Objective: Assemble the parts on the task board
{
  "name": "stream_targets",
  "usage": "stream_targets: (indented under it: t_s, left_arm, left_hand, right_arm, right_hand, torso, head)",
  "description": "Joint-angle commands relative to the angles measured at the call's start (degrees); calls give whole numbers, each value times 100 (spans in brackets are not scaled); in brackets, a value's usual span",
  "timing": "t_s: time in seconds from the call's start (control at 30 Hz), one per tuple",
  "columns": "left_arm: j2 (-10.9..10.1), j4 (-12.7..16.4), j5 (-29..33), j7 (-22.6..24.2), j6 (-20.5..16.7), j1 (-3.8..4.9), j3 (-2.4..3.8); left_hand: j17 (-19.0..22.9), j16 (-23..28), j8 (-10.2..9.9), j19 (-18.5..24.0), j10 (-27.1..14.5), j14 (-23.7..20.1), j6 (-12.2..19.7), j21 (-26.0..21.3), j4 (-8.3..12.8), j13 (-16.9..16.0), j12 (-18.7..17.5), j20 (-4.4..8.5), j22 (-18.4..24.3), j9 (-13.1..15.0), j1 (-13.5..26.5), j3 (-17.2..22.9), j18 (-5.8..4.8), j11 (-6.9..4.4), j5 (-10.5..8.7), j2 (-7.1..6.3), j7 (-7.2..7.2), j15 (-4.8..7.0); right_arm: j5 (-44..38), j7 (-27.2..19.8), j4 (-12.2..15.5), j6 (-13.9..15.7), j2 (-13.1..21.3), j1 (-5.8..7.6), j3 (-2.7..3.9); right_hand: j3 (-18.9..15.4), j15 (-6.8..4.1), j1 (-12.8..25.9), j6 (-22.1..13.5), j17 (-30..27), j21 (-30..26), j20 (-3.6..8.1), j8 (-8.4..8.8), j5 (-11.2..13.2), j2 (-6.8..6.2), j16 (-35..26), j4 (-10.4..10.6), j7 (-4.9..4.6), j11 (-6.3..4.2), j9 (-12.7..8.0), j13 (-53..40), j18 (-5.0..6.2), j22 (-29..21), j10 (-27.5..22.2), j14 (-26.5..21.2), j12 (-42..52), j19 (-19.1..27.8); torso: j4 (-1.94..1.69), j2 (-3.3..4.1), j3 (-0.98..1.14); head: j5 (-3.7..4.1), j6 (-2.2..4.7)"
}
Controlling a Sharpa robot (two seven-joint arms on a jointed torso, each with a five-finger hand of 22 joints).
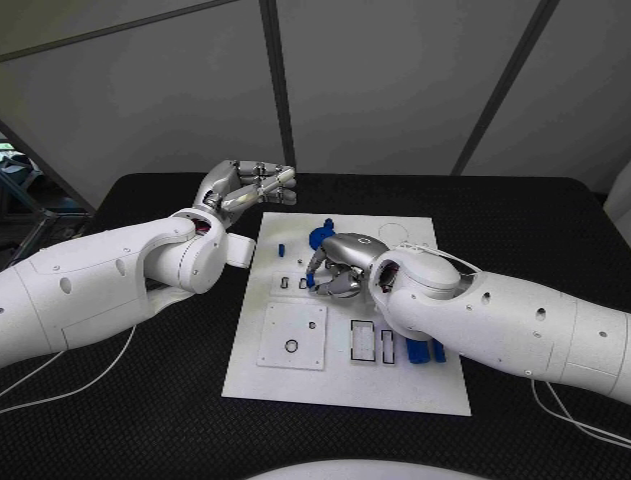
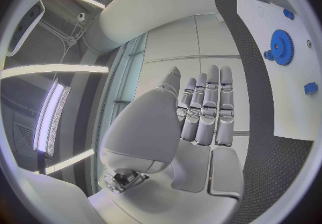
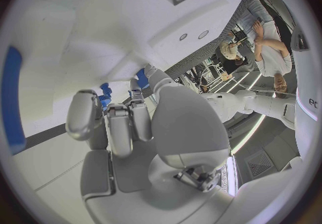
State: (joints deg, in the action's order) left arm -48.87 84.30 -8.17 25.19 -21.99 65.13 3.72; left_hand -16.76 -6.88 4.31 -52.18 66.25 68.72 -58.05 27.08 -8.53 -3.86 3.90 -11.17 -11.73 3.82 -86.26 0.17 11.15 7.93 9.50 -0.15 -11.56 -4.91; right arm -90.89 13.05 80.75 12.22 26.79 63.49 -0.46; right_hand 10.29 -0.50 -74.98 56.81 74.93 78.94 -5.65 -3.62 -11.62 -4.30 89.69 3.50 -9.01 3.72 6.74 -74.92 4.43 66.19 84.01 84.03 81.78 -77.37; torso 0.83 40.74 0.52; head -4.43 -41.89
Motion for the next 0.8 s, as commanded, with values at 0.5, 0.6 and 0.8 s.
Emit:
stream_targets:
  t_s: [0.5, 0.6, 0.8]
  left_arm:
    - [10, -13, -22, -2, 75, 7, 5]
    - [14, -19, -22, -3, 77, 7, 4]
    - [21, -42, -22, -5, 81, 5, 4]
  left_hand:
    - [-15, 32, -29, 47, 10, -4, -24, 23, -3, 7, -28, -21, -10, -5, 17, 34, -84, 23, -29, 6, -29, -21]
    - [-15, 32, -29, 47, 10, -4, -24, 23, -3, 7, -28, -21, -10, -5, 17, 34, -84, 23, -29, 6, -29, -21]
    - [-15, 32, -29, 47, 10, -4, -24, 23, -3, 7, -28, -21, -10, -5, 17, 34, -84, 23, -29, 6, -29, -21]
  right_arm:
    - [-25, -84, 144, 251, 129, -23, -26]
    - [-26, -124, 230, 364, 181, -23, -25]
    - [-25, -263, 417, 746, 326, -28, -23]
  right_hand:
    - [-910, 191, -414, -1259, 1507, -112, -184, -11, 262, -479, 31, 942, -175, 205, -287, -463, 39, -109, -330, 597, -377, 80]
    - [-911, 193, -449, -1200, 1507, -111, -184, -22, 251, -469, 31, 985, -176, 205, -281, -466, 39, -107, -325, 597, -368, 78]
    - [-895, 193, -523, -1053, 1507, -99, -184, -51, 180, -423, 31, 1063, -177, 206, -264, -481, 35, -85, -303, 597, -334, 64]
  torso:
    - [2, -4, 6]
    - [0, -5, 6]
    - [8, -9, 9]
  head:
    - [5, 8]
    - [2, 14]
    - [-8, 40]
